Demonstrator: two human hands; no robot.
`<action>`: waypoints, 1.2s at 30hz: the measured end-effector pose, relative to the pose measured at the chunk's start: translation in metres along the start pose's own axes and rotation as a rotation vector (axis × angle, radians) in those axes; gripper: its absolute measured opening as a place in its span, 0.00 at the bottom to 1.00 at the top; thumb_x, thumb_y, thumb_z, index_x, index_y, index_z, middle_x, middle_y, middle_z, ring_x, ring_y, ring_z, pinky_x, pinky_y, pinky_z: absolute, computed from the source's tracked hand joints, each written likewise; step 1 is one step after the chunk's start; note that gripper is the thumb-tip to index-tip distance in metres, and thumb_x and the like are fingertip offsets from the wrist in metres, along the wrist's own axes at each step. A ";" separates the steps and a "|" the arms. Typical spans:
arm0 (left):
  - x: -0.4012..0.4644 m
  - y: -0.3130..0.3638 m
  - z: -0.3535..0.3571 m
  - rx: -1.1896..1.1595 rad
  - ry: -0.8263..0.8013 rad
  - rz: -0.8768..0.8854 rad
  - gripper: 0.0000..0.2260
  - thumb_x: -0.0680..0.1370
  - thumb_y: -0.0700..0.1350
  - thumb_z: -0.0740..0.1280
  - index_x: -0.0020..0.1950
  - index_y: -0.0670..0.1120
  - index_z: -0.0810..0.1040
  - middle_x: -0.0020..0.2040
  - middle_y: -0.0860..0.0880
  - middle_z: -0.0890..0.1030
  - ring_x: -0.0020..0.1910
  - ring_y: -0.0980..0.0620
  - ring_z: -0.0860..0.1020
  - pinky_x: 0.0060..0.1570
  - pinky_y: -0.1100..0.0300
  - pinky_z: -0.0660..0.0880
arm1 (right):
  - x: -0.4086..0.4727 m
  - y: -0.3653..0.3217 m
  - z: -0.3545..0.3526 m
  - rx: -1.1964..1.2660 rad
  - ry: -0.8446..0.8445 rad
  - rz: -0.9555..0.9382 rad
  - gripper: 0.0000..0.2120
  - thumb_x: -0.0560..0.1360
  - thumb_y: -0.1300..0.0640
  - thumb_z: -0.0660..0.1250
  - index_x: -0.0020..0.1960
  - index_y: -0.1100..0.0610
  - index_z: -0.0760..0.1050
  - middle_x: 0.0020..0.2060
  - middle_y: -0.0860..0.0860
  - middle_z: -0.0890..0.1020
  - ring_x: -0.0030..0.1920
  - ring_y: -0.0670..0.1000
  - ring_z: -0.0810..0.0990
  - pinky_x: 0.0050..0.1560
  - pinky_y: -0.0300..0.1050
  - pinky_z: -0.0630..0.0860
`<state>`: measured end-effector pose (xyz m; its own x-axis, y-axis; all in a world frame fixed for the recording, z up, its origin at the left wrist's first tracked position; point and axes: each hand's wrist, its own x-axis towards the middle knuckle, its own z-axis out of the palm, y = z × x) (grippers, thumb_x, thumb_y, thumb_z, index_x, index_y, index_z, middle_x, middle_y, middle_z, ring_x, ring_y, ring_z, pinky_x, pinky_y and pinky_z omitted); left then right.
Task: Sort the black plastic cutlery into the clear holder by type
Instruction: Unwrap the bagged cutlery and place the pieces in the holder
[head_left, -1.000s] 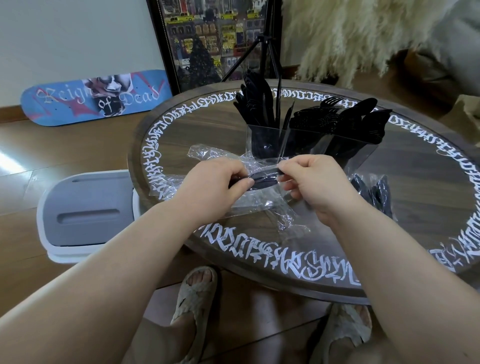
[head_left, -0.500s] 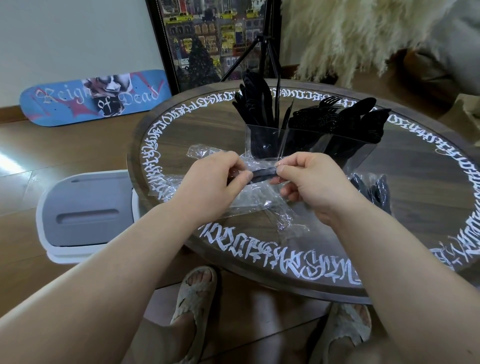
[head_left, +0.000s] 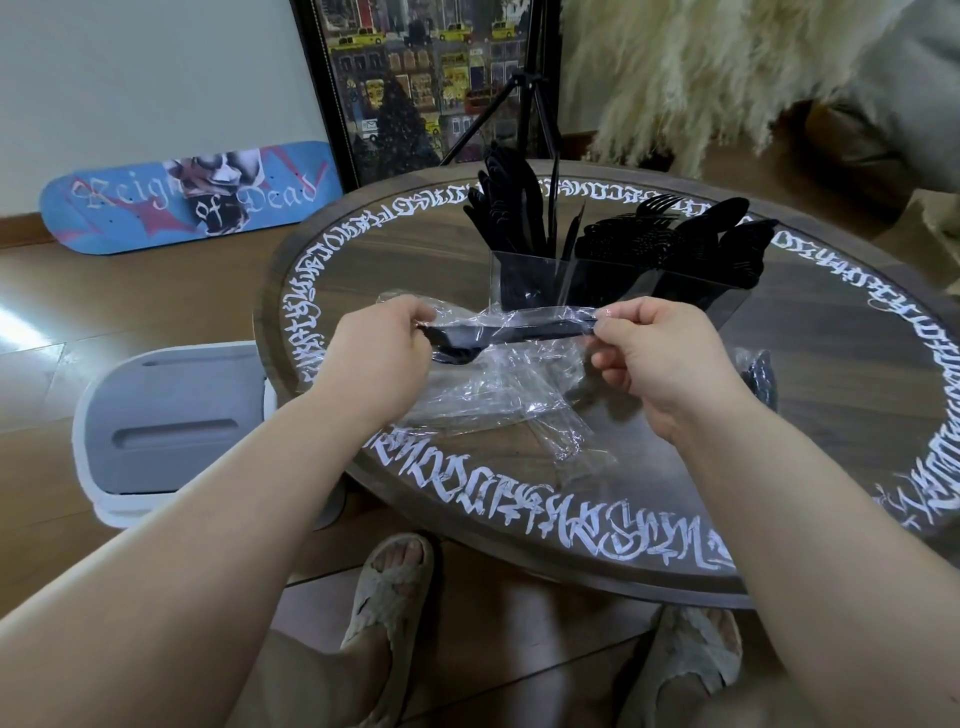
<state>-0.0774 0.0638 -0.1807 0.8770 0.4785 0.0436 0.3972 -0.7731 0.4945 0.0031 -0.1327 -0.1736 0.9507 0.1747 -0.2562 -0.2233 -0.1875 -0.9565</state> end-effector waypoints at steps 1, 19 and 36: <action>0.001 0.000 0.000 -0.003 0.021 0.004 0.15 0.79 0.39 0.57 0.62 0.48 0.76 0.44 0.49 0.80 0.38 0.51 0.75 0.43 0.61 0.68 | 0.000 0.000 0.000 -0.003 0.000 0.007 0.09 0.77 0.67 0.62 0.40 0.57 0.76 0.33 0.53 0.80 0.28 0.45 0.74 0.26 0.33 0.71; 0.003 0.006 -0.002 -0.228 0.084 -0.033 0.06 0.77 0.41 0.61 0.45 0.50 0.76 0.35 0.53 0.77 0.32 0.52 0.73 0.31 0.60 0.69 | 0.002 -0.002 -0.005 0.193 0.003 0.134 0.06 0.76 0.61 0.67 0.41 0.56 0.75 0.33 0.53 0.81 0.26 0.43 0.74 0.27 0.35 0.71; 0.002 0.000 -0.001 -0.070 0.104 -0.062 0.04 0.77 0.40 0.58 0.48 0.46 0.72 0.41 0.48 0.77 0.41 0.48 0.73 0.37 0.56 0.64 | 0.002 -0.003 -0.008 0.189 0.028 0.100 0.06 0.75 0.60 0.70 0.39 0.56 0.76 0.30 0.51 0.80 0.23 0.42 0.73 0.25 0.34 0.71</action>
<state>-0.0761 0.0654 -0.1802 0.8174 0.5675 0.0993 0.4262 -0.7116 0.5585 0.0075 -0.1397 -0.1700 0.9268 0.1370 -0.3498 -0.3509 -0.0172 -0.9363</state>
